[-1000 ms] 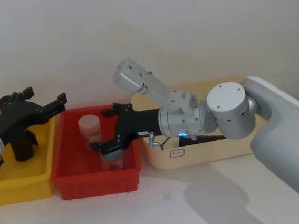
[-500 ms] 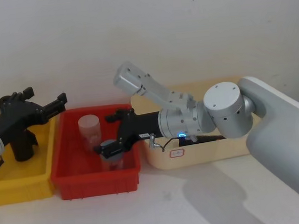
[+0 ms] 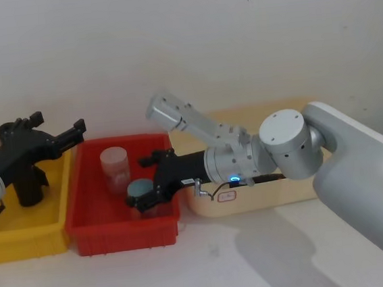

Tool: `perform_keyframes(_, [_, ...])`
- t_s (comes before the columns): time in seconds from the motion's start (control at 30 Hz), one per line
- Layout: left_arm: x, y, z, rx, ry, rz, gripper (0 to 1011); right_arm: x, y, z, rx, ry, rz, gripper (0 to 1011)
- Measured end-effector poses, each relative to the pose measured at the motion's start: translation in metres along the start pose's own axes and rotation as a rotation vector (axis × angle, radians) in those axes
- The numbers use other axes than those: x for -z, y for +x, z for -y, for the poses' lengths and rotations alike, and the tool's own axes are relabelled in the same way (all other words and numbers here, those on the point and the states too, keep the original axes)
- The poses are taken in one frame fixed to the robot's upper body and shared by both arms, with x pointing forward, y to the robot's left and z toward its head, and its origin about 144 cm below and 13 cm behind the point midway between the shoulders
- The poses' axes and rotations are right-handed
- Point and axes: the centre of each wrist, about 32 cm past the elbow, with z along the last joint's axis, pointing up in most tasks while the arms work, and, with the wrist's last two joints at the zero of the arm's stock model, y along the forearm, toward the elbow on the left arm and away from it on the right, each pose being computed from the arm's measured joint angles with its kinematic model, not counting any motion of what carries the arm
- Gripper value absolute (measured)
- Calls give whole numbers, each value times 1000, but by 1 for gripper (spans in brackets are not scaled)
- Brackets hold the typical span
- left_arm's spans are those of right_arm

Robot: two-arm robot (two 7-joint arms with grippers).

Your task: Pick up the garbage bag with the one hand and transfer it to the other hand.

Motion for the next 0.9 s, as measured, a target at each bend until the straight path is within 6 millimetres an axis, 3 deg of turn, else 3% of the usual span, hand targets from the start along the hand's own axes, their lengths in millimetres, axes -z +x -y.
perform_keyframes(0.8, [0,0,0,0,0,0,1000,11,2,-7,-15,-21,-13,1001])
perform_keyframes(0.9, [0,0,0,0,0,0,1000,13,3,-8,-11,-21,-16,955])
